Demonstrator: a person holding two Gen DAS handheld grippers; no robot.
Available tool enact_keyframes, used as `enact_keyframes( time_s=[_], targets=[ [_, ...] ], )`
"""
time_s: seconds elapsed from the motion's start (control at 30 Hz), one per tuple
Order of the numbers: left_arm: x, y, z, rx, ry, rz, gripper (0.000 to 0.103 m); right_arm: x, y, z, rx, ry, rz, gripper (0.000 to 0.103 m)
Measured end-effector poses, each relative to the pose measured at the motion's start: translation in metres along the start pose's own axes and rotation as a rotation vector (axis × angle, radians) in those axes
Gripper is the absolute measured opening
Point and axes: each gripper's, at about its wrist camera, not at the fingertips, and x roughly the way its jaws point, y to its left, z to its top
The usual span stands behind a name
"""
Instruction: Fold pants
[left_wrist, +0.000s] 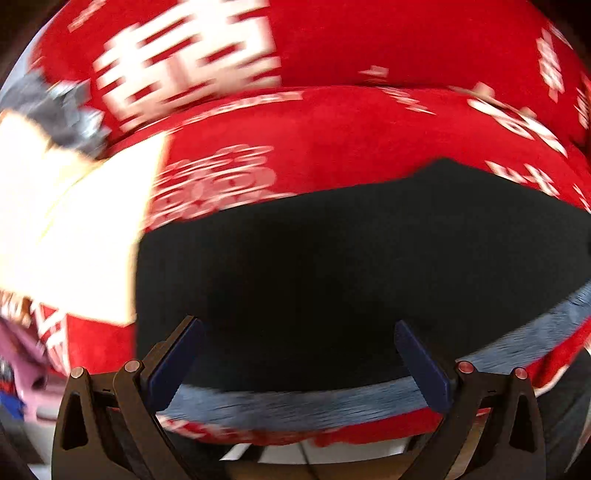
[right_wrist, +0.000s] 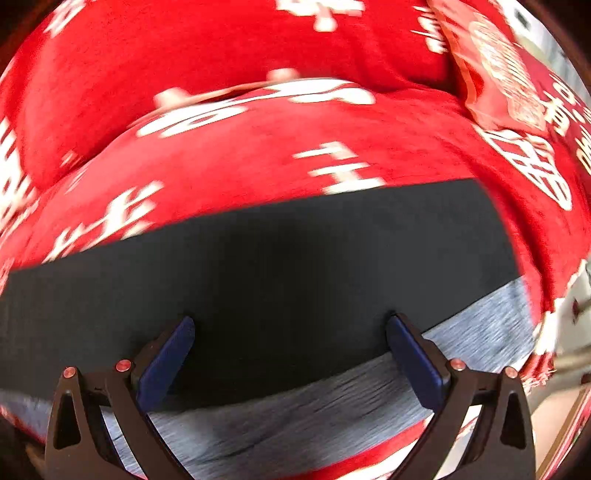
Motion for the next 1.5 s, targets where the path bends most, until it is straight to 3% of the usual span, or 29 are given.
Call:
enact_keyframes(
  time_s=[0.13,0.2,0.27,0.37,0.5,0.6,0.63,0.73,0.83,0.93,1.0,1.07,1.13,1.23,1.33,1.5],
  targets=[
    [0.006,-0.078,0.027,0.124,0.013,-0.074,0.103,0.004,-0.036,0.022,0.094,0.002,-0.063,0.103],
    [0.009,-0.113,0.037,0.173,0.013,-0.096,0.103,-0.016,-0.048,0.019,0.155,-0.03,-0.089,0.103],
    [0.009,-0.16,0.045,0.236,0.003,-0.1,0.103,-0.039,-0.041,0.001,0.12,-0.081,-0.026,0.103],
    [0.012,-0.226,0.057,0.346,-0.032,-0.07,0.103,-0.051,-0.021,-0.025,0.011,-0.085,0.017,0.103],
    [0.015,-0.296,0.08,0.434,-0.085,-0.036,0.103,-0.041,-0.012,-0.043,-0.032,-0.062,0.055,0.103],
    [0.034,-0.328,0.097,0.441,-0.035,-0.021,0.103,-0.02,-0.028,-0.041,-0.006,-0.028,0.026,0.103],
    [0.042,-0.334,0.105,0.431,-0.011,-0.02,0.103,-0.016,-0.041,-0.037,0.046,-0.035,0.052,0.103],
    [0.055,-0.327,0.134,0.353,0.035,-0.075,0.103,-0.013,-0.068,-0.024,0.136,-0.057,-0.007,0.103],
    [0.067,-0.326,0.156,0.299,0.088,-0.064,0.103,-0.021,-0.08,-0.02,0.202,-0.069,0.056,0.103],
    [0.051,-0.322,0.149,0.3,0.042,-0.034,0.103,-0.042,-0.079,-0.03,0.176,-0.114,-0.016,0.103],
    [0.038,-0.315,0.138,0.314,0.02,-0.079,0.103,-0.06,-0.09,-0.051,0.208,-0.151,-0.014,0.103],
    [0.025,-0.306,0.12,0.314,0.03,-0.174,0.103,-0.066,-0.106,-0.074,0.275,-0.15,0.043,0.103],
    [0.02,-0.299,0.101,0.31,0.058,-0.239,0.103,-0.064,-0.119,-0.097,0.33,-0.131,0.179,0.103],
    [0.011,-0.288,0.079,0.257,0.036,-0.242,0.103,-0.055,-0.114,-0.116,0.334,-0.122,0.316,0.102],
    [0.013,-0.29,0.078,0.193,-0.012,-0.206,0.103,-0.052,-0.094,-0.118,0.284,-0.156,0.355,0.102],
    [0.024,-0.304,0.091,0.172,-0.092,-0.155,0.103,-0.043,-0.077,-0.102,0.255,-0.229,0.437,0.1]
  ],
)
